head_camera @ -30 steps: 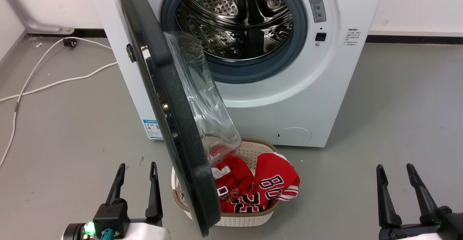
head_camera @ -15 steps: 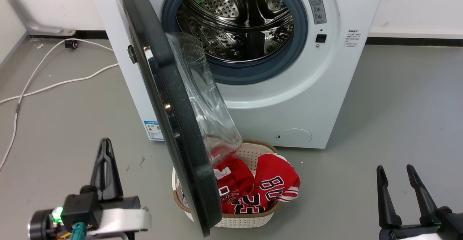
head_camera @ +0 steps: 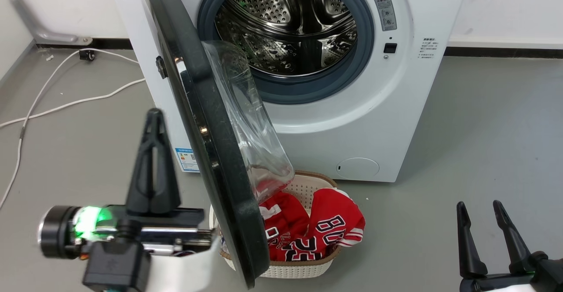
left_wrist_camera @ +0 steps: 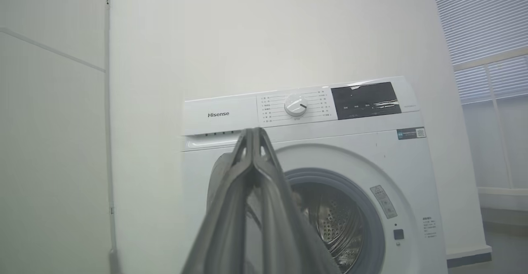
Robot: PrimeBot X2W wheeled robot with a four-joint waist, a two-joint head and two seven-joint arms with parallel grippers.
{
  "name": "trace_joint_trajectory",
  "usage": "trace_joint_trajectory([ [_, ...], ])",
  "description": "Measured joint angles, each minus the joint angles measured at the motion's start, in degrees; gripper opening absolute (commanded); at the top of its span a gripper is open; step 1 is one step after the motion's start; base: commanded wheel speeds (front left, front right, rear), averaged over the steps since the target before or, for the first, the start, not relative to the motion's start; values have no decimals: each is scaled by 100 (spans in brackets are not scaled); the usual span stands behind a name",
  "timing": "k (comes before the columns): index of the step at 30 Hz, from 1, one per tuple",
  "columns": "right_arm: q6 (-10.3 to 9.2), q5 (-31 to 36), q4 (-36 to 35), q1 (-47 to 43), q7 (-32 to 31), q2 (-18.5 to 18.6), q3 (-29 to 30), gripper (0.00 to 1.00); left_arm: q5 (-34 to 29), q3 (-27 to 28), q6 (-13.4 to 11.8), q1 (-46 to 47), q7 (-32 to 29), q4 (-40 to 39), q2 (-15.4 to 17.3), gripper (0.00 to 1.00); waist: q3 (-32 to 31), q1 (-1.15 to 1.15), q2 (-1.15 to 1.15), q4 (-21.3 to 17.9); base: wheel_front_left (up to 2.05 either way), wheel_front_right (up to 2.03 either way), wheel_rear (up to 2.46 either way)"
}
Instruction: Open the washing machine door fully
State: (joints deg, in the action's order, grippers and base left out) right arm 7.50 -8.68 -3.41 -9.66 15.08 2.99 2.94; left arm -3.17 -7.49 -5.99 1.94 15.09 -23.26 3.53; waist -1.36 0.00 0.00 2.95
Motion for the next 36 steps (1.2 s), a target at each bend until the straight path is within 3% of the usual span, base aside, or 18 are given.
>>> trace_joint_trajectory([
  [8,0,5,24,0,0,0,-25,100,-81,-844,154,219,0,-234,30,0,-27,0,0,-2,0,0,0],
  [20,0,18,52,8,0,0,-51,100,73,-2329,382,406,0,148,-13,0,-15,0,0,-4,0,0,0],
  [29,0,26,81,26,0,0,-89,100,197,-3207,424,561,0,334,-46,0,16,0,0,-2,0,0,0],
  [36,0,53,114,35,0,0,-130,100,330,-3510,325,638,0,523,-55,0,45,0,0,7,0,0,0],
])
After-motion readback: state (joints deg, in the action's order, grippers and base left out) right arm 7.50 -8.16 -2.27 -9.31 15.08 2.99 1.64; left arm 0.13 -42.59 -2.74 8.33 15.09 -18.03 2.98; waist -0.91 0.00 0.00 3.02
